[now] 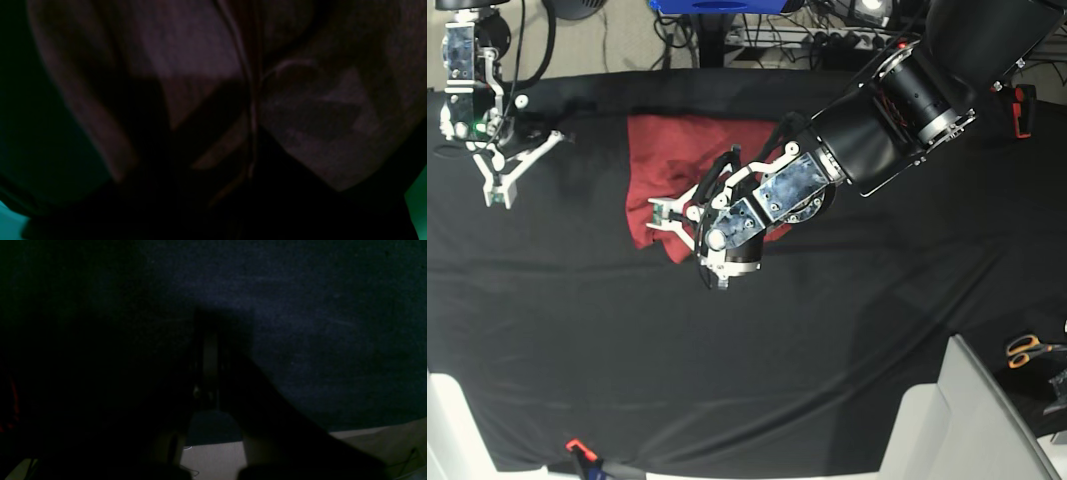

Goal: Fold the T-shirt properly
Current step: 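Press and drag the left gripper across the shirt to flatten it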

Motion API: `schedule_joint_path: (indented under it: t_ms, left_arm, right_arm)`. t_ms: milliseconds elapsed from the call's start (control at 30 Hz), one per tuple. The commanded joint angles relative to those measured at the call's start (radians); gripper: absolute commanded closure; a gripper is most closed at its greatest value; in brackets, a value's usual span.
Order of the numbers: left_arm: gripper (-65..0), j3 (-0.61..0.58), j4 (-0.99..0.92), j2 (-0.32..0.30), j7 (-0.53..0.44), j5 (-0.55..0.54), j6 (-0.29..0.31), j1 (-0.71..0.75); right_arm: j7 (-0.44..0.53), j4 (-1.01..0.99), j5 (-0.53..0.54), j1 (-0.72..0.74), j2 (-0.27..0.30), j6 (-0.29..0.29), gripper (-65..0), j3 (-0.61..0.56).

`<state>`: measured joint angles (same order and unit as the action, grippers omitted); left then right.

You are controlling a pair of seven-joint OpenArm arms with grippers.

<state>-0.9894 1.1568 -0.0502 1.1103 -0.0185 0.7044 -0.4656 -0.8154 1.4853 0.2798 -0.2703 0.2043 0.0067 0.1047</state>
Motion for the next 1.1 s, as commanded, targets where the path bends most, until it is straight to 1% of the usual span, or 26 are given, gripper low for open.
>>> schedule_joint_path:
  t_ms: [0,167,267,333,400,467,533,600,700,1067]
  left_arm:
    - [0.0,0.004,-0.004,0.008,-0.003,0.002,-0.006,-0.025]
    - [0.0,0.005,-0.073,0.014,-0.003,0.002,-0.006,-0.042]
    - [-20.1,0.005,-0.073,0.013,-0.003,0.002,-0.006,-0.051]
    - [-29.9,0.005,-0.070,0.013,-0.003,0.002,-0.006,-0.058]
    - [-37.5,0.010,-0.068,0.013,-0.003,0.002,-0.006,-0.068]
    - [-43.8,0.005,-0.073,0.013,-0.005,0.002,-0.006,-0.080]
    - [-48.4,0.005,-0.068,0.013,-0.006,0.002,-0.006,-0.086]
    - [-50.2,0.007,-0.068,0.013,-0.028,0.002,-0.006,-0.103]
    - [-50.5,0.013,-0.076,0.013,-0.052,0.002,-0.006,-0.121]
    - [-50.5,0.016,-0.068,0.013,-0.046,-0.002,-0.006,-0.206]
  right_arm:
    - [0.000,0.013,-0.001,0.001,0.010,-0.006,-0.2,0.003]
    - [0.000,0.013,-0.001,0.001,0.010,-0.006,-0.2,0.003]
    - [0.000,0.013,-0.001,0.001,0.010,-0.006,-0.2,0.002]
    - [0.000,0.013,-0.001,0.001,0.010,-0.006,-0.2,0.002]
    - [0.000,0.013,-0.001,0.001,0.010,-0.006,-0.2,0.002]
    - [0.000,0.013,-0.001,0.001,0.010,-0.006,-0.2,0.002]
    - [0.000,0.013,-0.001,0.001,0.010,-0.006,-0.2,0.002]
    - [0.000,0.013,-0.001,0.001,0.010,-0.006,-0.2,0.002]
    - [0.000,0.013,-0.001,0.001,0.010,-0.006,-0.2,0.000]
    - [-0.002,0.013,-0.001,0.001,0.010,-0.006,-0.2,0.000]
